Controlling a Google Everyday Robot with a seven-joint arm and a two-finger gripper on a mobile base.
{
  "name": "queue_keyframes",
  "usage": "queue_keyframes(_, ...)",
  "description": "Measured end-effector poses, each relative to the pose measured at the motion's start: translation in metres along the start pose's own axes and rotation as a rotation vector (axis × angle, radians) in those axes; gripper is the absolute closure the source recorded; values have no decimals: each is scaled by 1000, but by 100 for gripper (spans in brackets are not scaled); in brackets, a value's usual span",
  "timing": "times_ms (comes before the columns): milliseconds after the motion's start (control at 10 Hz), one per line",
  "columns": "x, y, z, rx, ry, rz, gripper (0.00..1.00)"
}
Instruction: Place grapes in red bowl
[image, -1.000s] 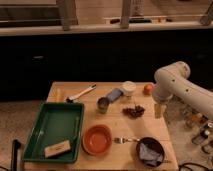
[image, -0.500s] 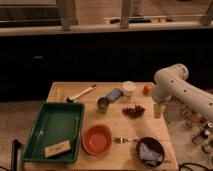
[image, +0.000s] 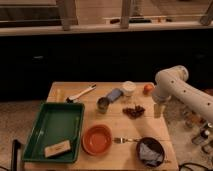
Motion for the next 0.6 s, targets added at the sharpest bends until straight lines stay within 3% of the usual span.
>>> queue_keyframes(600, 5, -4, 23, -7, -40, 12, 20)
